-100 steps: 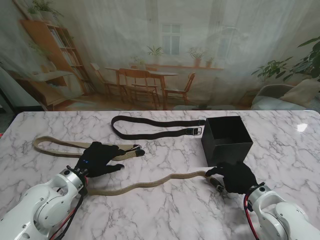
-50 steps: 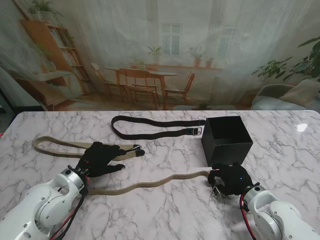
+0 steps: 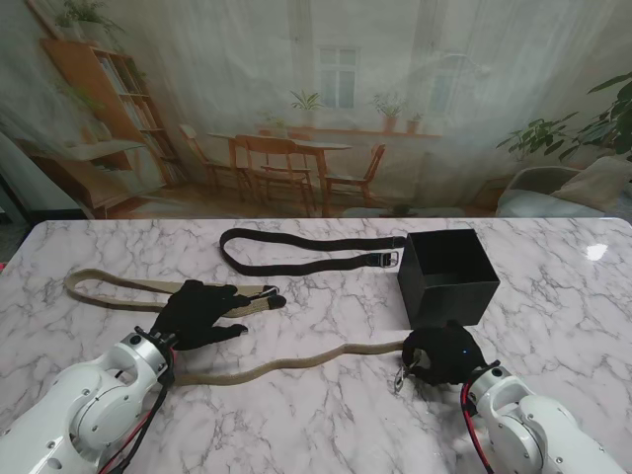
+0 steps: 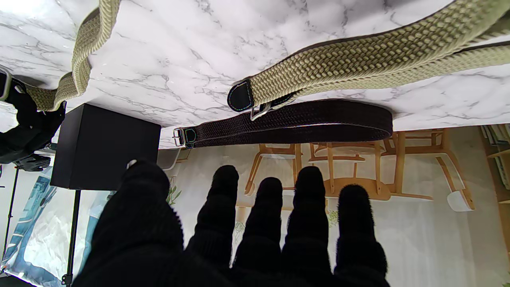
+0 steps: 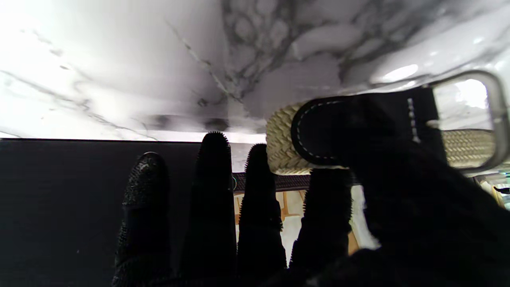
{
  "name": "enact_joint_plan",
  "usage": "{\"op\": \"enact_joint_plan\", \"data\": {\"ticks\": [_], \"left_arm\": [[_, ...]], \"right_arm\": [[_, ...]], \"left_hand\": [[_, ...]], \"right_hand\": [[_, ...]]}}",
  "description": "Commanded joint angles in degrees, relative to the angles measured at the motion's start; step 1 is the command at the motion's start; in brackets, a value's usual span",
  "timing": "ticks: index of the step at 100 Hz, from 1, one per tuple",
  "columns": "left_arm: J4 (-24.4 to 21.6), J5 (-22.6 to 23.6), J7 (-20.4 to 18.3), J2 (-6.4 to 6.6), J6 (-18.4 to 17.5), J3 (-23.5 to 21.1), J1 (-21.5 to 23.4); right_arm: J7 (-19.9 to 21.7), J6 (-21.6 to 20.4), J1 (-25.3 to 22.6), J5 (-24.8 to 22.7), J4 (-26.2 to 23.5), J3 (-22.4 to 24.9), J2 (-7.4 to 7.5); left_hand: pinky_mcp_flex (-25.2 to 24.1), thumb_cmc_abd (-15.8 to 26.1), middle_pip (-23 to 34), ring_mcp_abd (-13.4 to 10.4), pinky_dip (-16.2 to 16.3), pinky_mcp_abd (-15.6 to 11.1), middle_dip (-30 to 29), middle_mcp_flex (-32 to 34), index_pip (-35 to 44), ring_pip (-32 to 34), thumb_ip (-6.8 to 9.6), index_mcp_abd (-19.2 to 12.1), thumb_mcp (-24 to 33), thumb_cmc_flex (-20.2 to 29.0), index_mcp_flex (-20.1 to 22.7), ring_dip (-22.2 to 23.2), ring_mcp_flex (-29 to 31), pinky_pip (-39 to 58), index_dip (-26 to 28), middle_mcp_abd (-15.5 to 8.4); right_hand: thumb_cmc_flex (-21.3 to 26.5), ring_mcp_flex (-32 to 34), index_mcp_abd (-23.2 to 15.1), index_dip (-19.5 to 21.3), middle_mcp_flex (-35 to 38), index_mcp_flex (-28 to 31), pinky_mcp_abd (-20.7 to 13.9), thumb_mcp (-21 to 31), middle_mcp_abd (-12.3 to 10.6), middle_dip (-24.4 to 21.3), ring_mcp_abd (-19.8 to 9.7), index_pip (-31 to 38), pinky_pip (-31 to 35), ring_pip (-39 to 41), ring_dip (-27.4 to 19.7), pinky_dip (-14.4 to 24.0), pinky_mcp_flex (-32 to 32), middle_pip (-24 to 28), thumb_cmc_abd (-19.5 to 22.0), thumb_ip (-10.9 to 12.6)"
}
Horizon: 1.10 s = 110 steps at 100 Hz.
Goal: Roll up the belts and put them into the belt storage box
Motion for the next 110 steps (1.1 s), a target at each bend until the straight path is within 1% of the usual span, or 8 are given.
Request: {"op": "enact_joint_plan", "data": {"ticks": [1, 22, 40, 50, 56, 78, 95, 110], "left_arm": [[0.2, -0.1, -0.9, -0.04, 0.2, 0.3, -0.1], [0.4, -0.2, -1.0, -0.01, 0.1, 0.6, -0.3], [0.5, -0.2, -1.0, 0.00, 0.0, 0.7, -0.5], [0.6, -0.2, -0.9, -0.01, 0.0, 0.8, -0.5], [0.7, -0.3, -0.9, -0.01, -0.1, 0.9, -0.6], [0.8, -0.3, -0.8, -0.02, -0.2, 1.0, -0.7], [0.8, -0.4, -0.8, -0.02, -0.1, 1.1, -0.8], [0.9, -0.4, -0.7, -0.03, -0.2, 1.2, -0.8]], "right_arm": [[-0.3, -0.1, 0.3, -0.2, 0.7, -0.4, -0.35], [-0.4, -0.4, 0.7, 1.0, 1.3, -1.2, -0.51], [-0.9, -0.6, 1.0, 1.6, 1.7, -1.7, -0.63], [-1.4, -0.7, 1.2, 1.3, 2.1, -1.9, -0.60], [-1.5, -0.8, 1.3, 1.3, 2.2, -2.1, -0.57], [-4.3, -0.7, 2.4, 1.0, 4.1, -3.7, -0.68], [-4.8, -0.9, 2.8, 1.4, 4.5, -4.3, -0.76], [-2.5, -1.4, 2.4, 2.4, 3.7, -3.9, -0.75]], "left_hand": [[-1.1, 2.5, -0.8, 0.7, 1.3, 1.7, 0.2, -2.0, -0.7, -1.3, -0.54, 1.1, -1.6, 0.6, -1.6, -0.3, -1.7, -1.5, 0.4, 0.8], [-1.1, 2.5, -0.9, 0.7, 1.3, 1.7, 0.2, -2.4, -0.6, -1.4, -0.54, 1.1, -1.7, 0.6, -1.5, -0.4, -1.9, -1.7, 0.5, 0.8], [-1.1, 2.5, -0.9, 0.7, 1.4, 1.7, 0.2, -2.5, -0.6, -1.3, -0.54, 1.1, -1.7, 0.6, -1.6, -0.4, -1.9, -1.7, 0.5, 0.8], [-1.1, 2.5, -0.9, 0.7, 1.4, 1.7, 0.2, -2.5, -0.7, -1.3, -0.53, 1.2, -1.7, 0.6, -1.7, -0.4, -1.9, -1.7, 0.5, 0.8], [-1.0, 2.5, -0.9, 0.7, 1.5, 1.6, 0.2, -2.6, -0.7, -1.3, -0.53, 1.1, -1.7, 0.6, -1.8, -0.3, -1.9, -1.7, 0.5, 0.8], [-1.0, 2.5, -0.9, 0.7, 1.5, 1.7, 0.2, -2.6, -0.8, -1.2, -0.52, 1.1, -1.7, 0.6, -2.1, -0.3, -1.8, -1.7, 0.5, 0.7], [-0.9, 2.4, -0.8, 0.8, 1.5, 1.7, 0.2, -2.6, -0.9, -1.2, -0.51, 1.3, -1.6, 0.7, -2.4, -0.3, -1.8, -1.7, 0.4, 0.7], [-0.9, 2.4, -0.8, 0.7, 1.6, 1.7, 0.2, -2.6, -1.0, -1.1, -0.50, 1.3, -1.6, 0.7, -2.4, -0.3, -1.7, -1.7, 0.4, 0.7]], "right_hand": [[-1.3, 0.2, 5.4, -1.1, 2.2, 5.1, 2.4, 0.8, 1.3, -0.9, 0.4, 7.3, -0.9, -1.9, -0.9, -1.4, 0.2, -1.0, -0.5, -1.3], [2.0, 5.9, 7.6, -2.8, 16.3, 4.1, 2.2, 2.0, 1.8, 0.8, -1.5, 7.1, -0.2, 0.1, -0.4, -3.0, 3.0, 2.6, -0.3, -1.8], [4.7, 11.1, 5.3, 1.3, 26.6, -3.5, 1.2, 2.1, -0.8, 10.4, -4.0, 1.8, 2.3, 2.4, 1.9, -3.9, 4.5, 4.7, 1.1, -1.4], [3.5, 15.1, 8.1, -2.7, 31.6, -7.2, 0.8, 3.8, -3.1, 11.4, -5.3, -14.0, 3.7, 4.6, 4.1, -3.0, 6.4, 7.1, 2.0, -0.4], [3.0, 17.8, 9.5, -4.4, 33.8, -13.5, 0.7, 4.6, -2.9, 11.2, -5.4, -23.5, 4.5, 6.3, 5.3, -2.6, 7.6, 8.1, 2.1, 0.1], [3.3, 24.8, 2.5, -7.7, 37.3, -30.0, 1.1, 6.2, 0.0, 10.3, -3.1, -21.7, 6.8, 11.8, 8.4, -2.2, 11.1, 11.1, 4.1, 3.9], [4.8, 25.5, -5.2, -8.1, 37.5, -28.9, 1.8, 6.3, 1.1, 10.5, -1.8, -20.4, 7.3, 12.4, 8.6, -2.2, 11.7, 12.0, 7.0, 6.3], [7.5, 24.6, -8.3, -6.4, 36.6, -13.2, 4.0, 5.0, 2.6, 11.1, -0.5, -15.9, 6.5, 12.0, 8.5, -2.3, 9.9, 11.7, 11.1, 6.9]]}}
